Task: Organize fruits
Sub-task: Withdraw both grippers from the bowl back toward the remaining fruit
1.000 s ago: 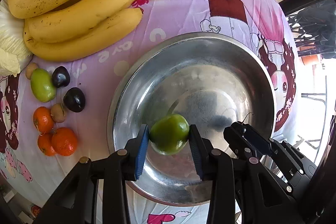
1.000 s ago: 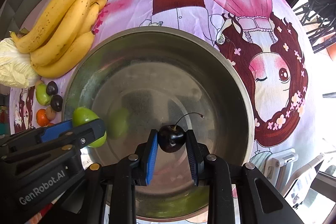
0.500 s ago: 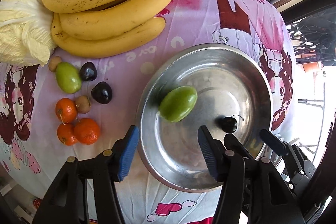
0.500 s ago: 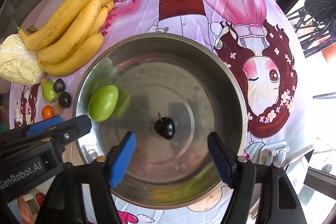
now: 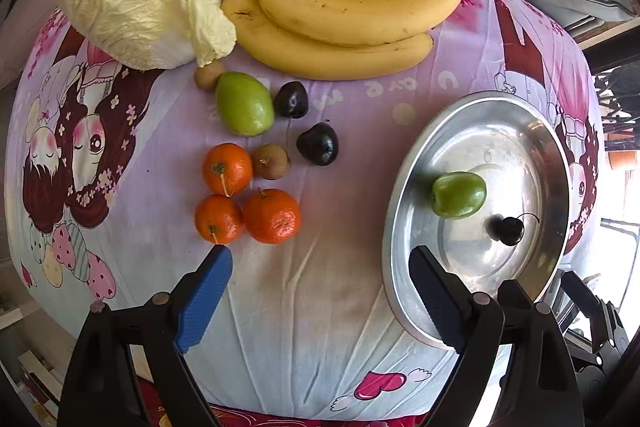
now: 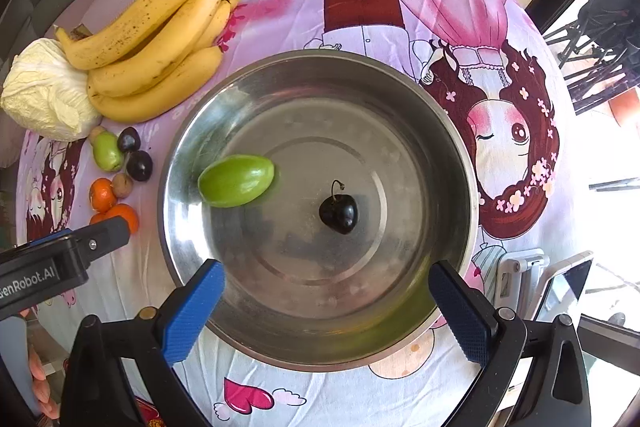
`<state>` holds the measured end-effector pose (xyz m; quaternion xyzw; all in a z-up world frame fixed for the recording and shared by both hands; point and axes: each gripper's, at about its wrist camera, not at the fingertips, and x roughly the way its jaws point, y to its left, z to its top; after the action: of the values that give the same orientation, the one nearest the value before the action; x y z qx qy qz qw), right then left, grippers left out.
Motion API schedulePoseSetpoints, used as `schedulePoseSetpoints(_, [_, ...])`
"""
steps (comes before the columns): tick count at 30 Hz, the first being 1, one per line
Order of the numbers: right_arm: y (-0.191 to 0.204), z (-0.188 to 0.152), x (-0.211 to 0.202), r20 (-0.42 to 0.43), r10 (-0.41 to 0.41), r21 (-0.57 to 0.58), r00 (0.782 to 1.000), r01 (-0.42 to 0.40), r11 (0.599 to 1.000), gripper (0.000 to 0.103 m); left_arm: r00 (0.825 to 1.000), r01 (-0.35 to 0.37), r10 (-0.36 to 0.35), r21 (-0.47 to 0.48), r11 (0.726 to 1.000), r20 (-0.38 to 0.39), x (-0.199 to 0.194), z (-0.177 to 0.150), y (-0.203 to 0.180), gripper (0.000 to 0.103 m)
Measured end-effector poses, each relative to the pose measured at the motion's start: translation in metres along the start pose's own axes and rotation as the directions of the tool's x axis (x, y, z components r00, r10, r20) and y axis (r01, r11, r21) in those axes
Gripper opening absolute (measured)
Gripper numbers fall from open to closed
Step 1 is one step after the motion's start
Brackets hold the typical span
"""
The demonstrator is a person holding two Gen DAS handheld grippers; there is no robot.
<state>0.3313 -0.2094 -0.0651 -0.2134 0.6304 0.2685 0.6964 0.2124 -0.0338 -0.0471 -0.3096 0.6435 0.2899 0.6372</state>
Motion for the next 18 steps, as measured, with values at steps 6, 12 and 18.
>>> schedulePoseSetpoints(6, [0.013, -0.008, -0.003, -0.022, 0.011, -0.005, 1.000, -0.011, 1.000, 0.103, 0.999, -0.022, 0.023, -0.031, 0.999, 0.024, -0.009, -0.009, 0.031, 0.097])
schedulePoseSetpoints(12, [0.030, -0.014, -0.010, -0.025, -0.014, -0.029, 1.000, 0.013, 0.999, 0.103, 1.000, -0.017, 0.019, -0.051, 0.999, 0.025, -0.023, -0.018, 0.066, 0.097])
schedulePoseSetpoints(18, [0.052, -0.016, -0.021, -0.011, -0.039, -0.063, 0.999, 0.039, 0.997, 0.103, 0.999, -0.002, 0.006, -0.078, 0.997, 0.046, -0.041, -0.024, 0.114, 0.097])
